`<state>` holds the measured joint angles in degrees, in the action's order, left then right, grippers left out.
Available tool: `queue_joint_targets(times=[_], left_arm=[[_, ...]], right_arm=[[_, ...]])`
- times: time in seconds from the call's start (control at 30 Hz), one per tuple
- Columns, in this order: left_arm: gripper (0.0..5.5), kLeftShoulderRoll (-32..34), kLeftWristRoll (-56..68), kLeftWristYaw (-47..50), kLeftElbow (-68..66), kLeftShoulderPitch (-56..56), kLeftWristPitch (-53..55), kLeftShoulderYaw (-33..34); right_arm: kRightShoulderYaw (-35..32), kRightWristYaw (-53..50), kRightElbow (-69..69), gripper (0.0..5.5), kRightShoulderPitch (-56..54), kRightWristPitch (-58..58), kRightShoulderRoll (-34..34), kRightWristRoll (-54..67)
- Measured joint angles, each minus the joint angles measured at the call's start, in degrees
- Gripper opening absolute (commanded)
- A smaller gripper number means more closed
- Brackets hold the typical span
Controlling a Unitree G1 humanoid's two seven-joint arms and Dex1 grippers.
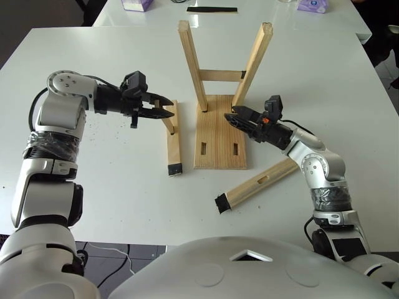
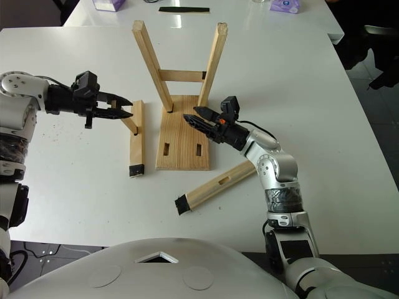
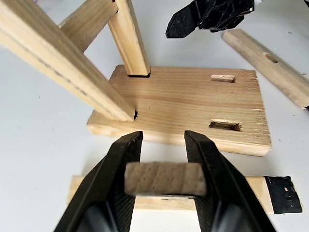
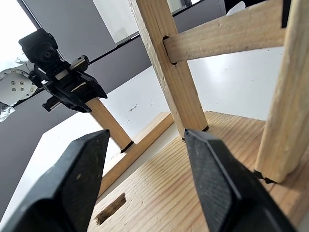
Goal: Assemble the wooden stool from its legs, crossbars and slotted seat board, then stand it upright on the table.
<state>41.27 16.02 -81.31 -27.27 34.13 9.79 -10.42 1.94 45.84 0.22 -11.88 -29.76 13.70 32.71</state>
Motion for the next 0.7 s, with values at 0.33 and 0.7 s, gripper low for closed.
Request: queue_joint_targets(times=[0.33,0.7], left_arm=[[2.57,8.0,2.7,7.3,20.6,-17.6,7.1,13.5],[2.57,-6.4,9.7,42.6,44.1,-31.5,20.8,33.4]], right_arm=[[-1.1,-2.1,-1.8,2.83,4.0,0.2,-0.5,0.2],[-2.5,-3.8,-3.1,2.83,6.9,0.1,0.0,0.4]])
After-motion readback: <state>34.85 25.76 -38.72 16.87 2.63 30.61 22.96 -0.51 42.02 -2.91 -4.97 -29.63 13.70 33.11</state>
